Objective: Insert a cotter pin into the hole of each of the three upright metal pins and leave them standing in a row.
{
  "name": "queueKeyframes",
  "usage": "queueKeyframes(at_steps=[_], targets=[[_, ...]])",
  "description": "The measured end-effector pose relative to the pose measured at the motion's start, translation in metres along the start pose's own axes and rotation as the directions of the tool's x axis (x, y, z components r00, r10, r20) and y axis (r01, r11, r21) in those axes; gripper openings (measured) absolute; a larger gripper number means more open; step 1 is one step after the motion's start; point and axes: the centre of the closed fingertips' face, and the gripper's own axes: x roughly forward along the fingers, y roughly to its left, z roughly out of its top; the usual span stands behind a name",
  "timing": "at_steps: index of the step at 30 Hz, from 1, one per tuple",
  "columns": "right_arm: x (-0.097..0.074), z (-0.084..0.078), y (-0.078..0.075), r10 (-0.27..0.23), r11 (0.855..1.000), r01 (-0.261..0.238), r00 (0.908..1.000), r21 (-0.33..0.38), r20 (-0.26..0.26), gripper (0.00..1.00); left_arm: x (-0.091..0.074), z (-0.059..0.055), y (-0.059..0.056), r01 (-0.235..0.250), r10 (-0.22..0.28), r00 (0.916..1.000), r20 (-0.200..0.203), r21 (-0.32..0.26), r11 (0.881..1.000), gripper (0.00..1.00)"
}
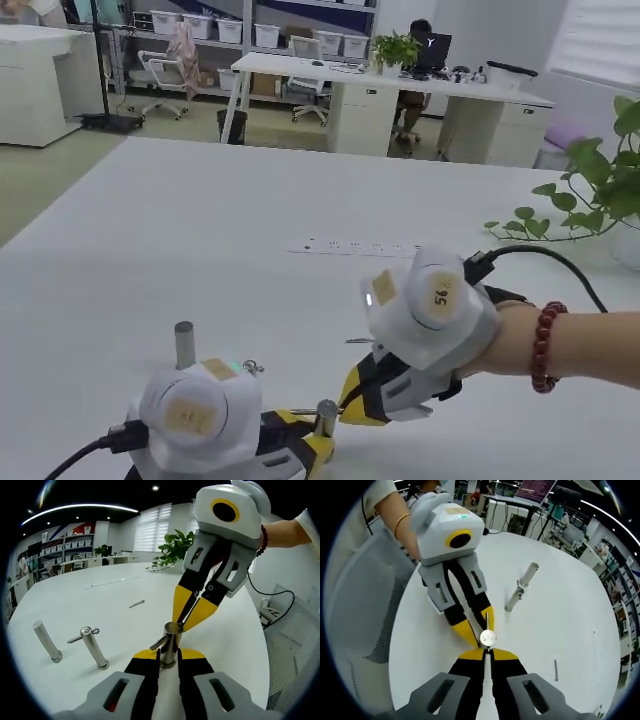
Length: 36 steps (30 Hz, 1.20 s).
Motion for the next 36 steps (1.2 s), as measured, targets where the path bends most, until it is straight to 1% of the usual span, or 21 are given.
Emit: queueKeyframes(at_steps=[2,3,5,6,7,8,12,15,19,22,26,29,33,36], targets=[[0.000,0.000,-0.002,-0.010,1.000,0.010,1.0000,0.022,0.000,0.11,-0.001,0.000,0.002,-0.011,0.011,0.9999,-0.002,-0.001,1.000,0.16],[0.000,0.000,-0.002,-0.013,1.000,0.013,0.9999,0.021,0.001,0.13,-0.001,0.000,0.003,-0.016,0.016,0.9999,-0.005,-0.003,1.000,0.19],[0.000,0.003,-0.002,-0.018,0.999,0.017,0.9997,0.032,0.017,0.16,-0.004,-0.002,0.004,-0.019,0.019,0.9998,-0.010,-0.001,1.000,0.23],[0.000,0.005,-0.002,-0.013,0.999,0.011,0.9995,0.042,0.030,0.16,-0.005,-0.002,0.004,-0.019,0.019,0.9997,-0.013,0.003,1.000,0.24],[0.001,0.009,0.000,-0.002,0.998,-0.001,0.9986,0.061,0.054,0.16,-0.006,-0.003,0.004,-0.018,0.019,0.9997,-0.017,0.008,1.000,0.25],[0.001,0.010,0.000,-0.001,0.998,-0.002,0.9983,0.065,0.058,0.17,-0.008,-0.004,0.004,-0.018,0.019,0.9996,-0.023,0.015,1.000,0.26],[0.004,0.012,0.000,-0.004,0.998,0.000,0.9984,0.057,0.057,0.18,-0.013,-0.005,0.005,-0.015,0.015,0.9997,-0.018,0.007,1.000,0.30],[0.007,0.015,0.000,0.010,0.997,-0.016,0.9974,0.079,0.071,0.18,-0.015,-0.005,0.006,-0.022,0.022,0.9996,-0.020,0.006,1.000,0.32],[0.010,0.013,0.000,0.019,0.995,-0.027,0.9971,0.100,0.073,0.18,-0.019,-0.002,0.007,-0.024,0.024,0.9997,-0.005,-0.010,1.000,0.35],[0.011,0.016,0.000,0.026,0.990,-0.039,0.9947,0.135,0.100,0.18,-0.020,-0.002,0.008,-0.024,0.024,0.9997,0.001,-0.016,1.000,0.37],[0.013,0.017,0.000,0.025,0.991,-0.039,0.9941,0.127,0.106,0.17,-0.023,-0.001,0.007,-0.021,0.021,0.9997,0.009,-0.024,1.000,0.38],[0.015,0.016,0.000,0.025,0.992,-0.036,0.9951,0.121,0.095,0.16,-0.026,-0.001,0.007,-0.017,0.018,0.9996,0.020,-0.030,0.999,0.41],[0.015,0.017,-0.001,0.026,0.990,-0.040,0.9943,0.134,0.103,0.14,-0.030,0.000,0.006,-0.017,0.018,0.9995,0.027,-0.029,0.999,0.43],[0.015,0.018,-0.001,0.028,0.988,-0.045,0.9935,0.148,0.110,0.14,-0.035,0.002,0.006,-0.017,0.019,0.9990,0.041,-0.038,0.999,0.44]])
